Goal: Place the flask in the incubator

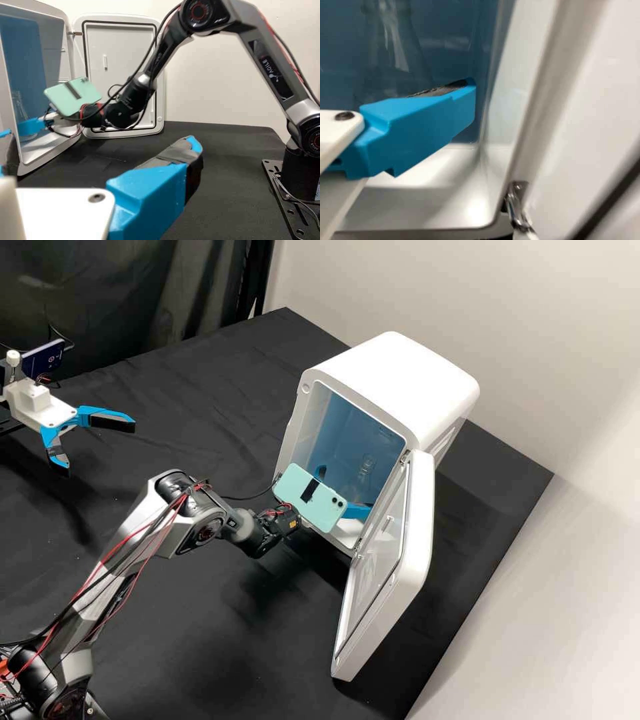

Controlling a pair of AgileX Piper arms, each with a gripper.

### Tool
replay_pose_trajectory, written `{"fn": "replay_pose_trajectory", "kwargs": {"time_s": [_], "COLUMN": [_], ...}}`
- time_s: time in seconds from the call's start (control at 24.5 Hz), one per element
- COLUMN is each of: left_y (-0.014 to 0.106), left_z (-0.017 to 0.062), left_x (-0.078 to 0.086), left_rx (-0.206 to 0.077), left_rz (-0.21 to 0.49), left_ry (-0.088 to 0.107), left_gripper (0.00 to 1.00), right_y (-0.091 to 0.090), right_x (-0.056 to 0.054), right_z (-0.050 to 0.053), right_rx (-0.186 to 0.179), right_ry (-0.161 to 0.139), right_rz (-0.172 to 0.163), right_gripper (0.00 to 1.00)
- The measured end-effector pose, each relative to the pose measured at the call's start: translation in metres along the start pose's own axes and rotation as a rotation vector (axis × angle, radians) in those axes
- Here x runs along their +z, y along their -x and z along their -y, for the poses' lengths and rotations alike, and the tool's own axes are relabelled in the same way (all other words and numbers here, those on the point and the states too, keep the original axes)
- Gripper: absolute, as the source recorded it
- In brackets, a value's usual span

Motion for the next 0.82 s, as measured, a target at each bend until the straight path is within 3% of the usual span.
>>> {"fn": "replay_pose_trajectory", "kwargs": {"time_s": [0.04,0.16,0.29,0.37,0.49,0.61,0.78,0.82], "left_y": [0.000,0.000,0.000,0.000,0.000,0.001,0.003,0.003], "left_z": [0.0000,-0.0002,-0.0005,-0.0014,-0.0045,-0.0077,-0.0127,-0.0137], "left_x": [0.000,0.000,0.000,-0.001,0.000,0.003,0.007,0.008], "left_rx": [0.000,0.004,0.010,0.020,0.047,0.078,0.119,0.126], "left_rz": [0.000,-0.006,-0.019,-0.033,-0.051,-0.072,-0.090,-0.086], "left_ry": [0.000,-0.026,-0.022,-0.013,0.003,-0.017,-0.048,-0.046], "left_gripper": [1.00,1.00,1.00,1.00,1.00,1.00,1.00,1.00], "right_y": [0.007,0.029,0.055,0.072,0.095,0.108,0.114,0.114], "right_x": [-0.001,-0.004,-0.010,-0.011,-0.008,-0.008,-0.008,-0.009], "right_z": [-0.002,-0.004,0.002,0.009,0.012,0.011,0.010,0.010], "right_rx": [0.018,0.060,0.100,0.084,0.042,0.025,0.019,0.021], "right_ry": [-0.004,-0.015,-0.032,-0.028,-0.050,-0.066,-0.065,-0.065], "right_rz": [-0.014,-0.049,-0.074,-0.079,-0.053,-0.041,-0.040,-0.041], "right_gripper": [1.00,1.00,1.00,1.00,1.00,1.00,1.00,1.00]}}
